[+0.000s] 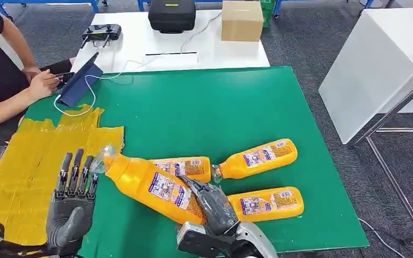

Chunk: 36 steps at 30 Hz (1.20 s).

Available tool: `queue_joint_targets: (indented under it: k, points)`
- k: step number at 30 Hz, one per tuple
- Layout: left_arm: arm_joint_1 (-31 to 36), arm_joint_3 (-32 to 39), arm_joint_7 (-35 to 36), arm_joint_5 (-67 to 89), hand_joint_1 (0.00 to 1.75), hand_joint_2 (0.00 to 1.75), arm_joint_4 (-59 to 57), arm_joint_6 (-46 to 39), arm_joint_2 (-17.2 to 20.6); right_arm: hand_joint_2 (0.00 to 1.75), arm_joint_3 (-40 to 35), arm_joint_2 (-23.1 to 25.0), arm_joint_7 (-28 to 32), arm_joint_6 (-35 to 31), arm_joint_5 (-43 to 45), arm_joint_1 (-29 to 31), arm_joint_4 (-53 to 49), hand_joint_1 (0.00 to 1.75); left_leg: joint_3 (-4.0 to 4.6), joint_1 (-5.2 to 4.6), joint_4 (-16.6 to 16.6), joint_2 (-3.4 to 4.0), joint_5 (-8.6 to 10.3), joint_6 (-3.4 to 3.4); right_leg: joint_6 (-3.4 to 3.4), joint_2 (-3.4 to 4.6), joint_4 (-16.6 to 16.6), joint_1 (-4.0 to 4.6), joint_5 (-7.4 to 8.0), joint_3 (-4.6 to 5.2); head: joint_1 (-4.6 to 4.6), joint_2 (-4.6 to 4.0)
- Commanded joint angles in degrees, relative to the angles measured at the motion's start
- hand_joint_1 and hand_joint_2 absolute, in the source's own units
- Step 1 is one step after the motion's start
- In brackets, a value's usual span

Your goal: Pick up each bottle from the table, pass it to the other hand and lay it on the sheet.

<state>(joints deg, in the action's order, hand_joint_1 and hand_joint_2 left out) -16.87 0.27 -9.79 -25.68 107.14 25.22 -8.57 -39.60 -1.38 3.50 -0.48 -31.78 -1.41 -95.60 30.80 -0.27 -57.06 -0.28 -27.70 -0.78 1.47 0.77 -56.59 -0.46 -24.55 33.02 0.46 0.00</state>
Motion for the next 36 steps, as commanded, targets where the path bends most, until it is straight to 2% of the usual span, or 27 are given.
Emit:
queue_joint_targets:
  k: [1, 6, 16, 24, 25, 26, 33, 34, 36]
  points:
    - [-0.2, -6.5, -0.4, -0.4, 0.00, 1.75, 0.2, -1.0, 3.8, 1.75, -1.8, 1.0, -0.1, 2.1, -0.3, 4.6, 2.2, 1.75, -0.06, 0.05, 0.0, 0.12, -0.01, 0.07, -0.03, 0.05, 0.0, 0.05, 0.04, -0.05, 0.00, 0.00]
    - [1.3, -6.9, -0.4, -0.1, 0.00, 1.75, -1.7, -0.9, 4.2, 1.75, -7.8, 2.5, -1.4, 5.4, 1.9, 11.4, 6.3, 1.75, -0.07, 0.05, 0.0, 0.16, 0.00, 0.07, -0.04, 0.11, 0.0, 0.06, 0.06, -0.05, 0.00, 0.00]
    - [3.2, -6.0, 0.3, 2.0, 0.00, 1.75, -6.7, 0.0, 5.5, 1.75, -16.1, 3.6, -3.1, 7.4, 5.4, 18.2, 10.8, 1.75, -0.30, 0.14, 0.1, 0.26, -0.01, 0.14, -0.07, 0.16, 0.2, 0.13, 0.09, -0.27, -0.02, 0.00]
    - [3.7, -7.0, -0.1, 7.6, 0.00, 1.75, -7.3, -1.5, 5.8, 1.75, -17.5, 3.6, -3.6, 7.5, 6.8, 19.4, 10.6, 1.75, -0.13, 0.05, 0.1, 0.07, 0.01, 0.07, -0.03, -0.01, 0.1, 0.05, 0.02, -0.11, 0.02, 0.00]
    - [3.8, -7.2, 0.0, 7.8, 0.00, 1.75, -7.6, -1.6, 5.8, 1.75, -17.7, 3.9, -3.7, 7.6, 7.0, 19.6, 10.6, 1.75, -0.29, 0.17, 0.1, 0.09, -0.02, 0.14, -0.07, -0.05, 0.2, 0.17, 0.02, -0.31, -0.02, 0.00]
    - [3.8, -7.2, 0.0, 7.8, 0.00, 1.75, -7.6, -1.6, 5.8, 1.75, -17.7, 3.9, -3.7, 7.6, 7.0, 19.6, 10.6, 1.75, -0.16, 0.06, 0.1, -0.09, 0.02, 0.09, -0.03, -0.13, 0.1, 0.06, 0.00, -0.20, 0.00, 0.00]
    - [3.7, -10.0, -0.9, 13.4, 0.00, 1.75, -7.7, -2.1, 7.7, 1.75, -18.6, 3.6, -4.4, 7.9, 7.8, 20.2, 11.2, 1.75, -0.14, 0.08, 0.1, -0.04, 0.02, 0.10, -0.05, -0.10, 0.1, 0.08, 0.01, -0.18, 0.00, 0.00]
    - [3.5, -9.8, -1.4, 12.9, 1.73, 1.75, -7.6, -2.4, 7.3, 1.75, -18.6, 3.5, -4.4, 7.9, 7.8, 20.1, 11.2, 1.75, -0.19, 0.12, 0.1, -0.04, 0.01, 0.11, -0.06, -0.11, 0.2, 0.12, 0.02, -0.24, 0.00, 0.00]
    - [3.4, -9.7, -2.0, 11.9, 1.75, 1.75, -7.1, -2.1, 7.2, 1.75, -18.5, 3.3, -4.4, 7.9, 7.7, 20.0, 11.3, 1.75, -0.14, 0.08, 0.1, -0.01, 0.00, 0.08, -0.04, -0.05, 0.1, 0.09, 0.01, -0.16, 0.00, 0.00]
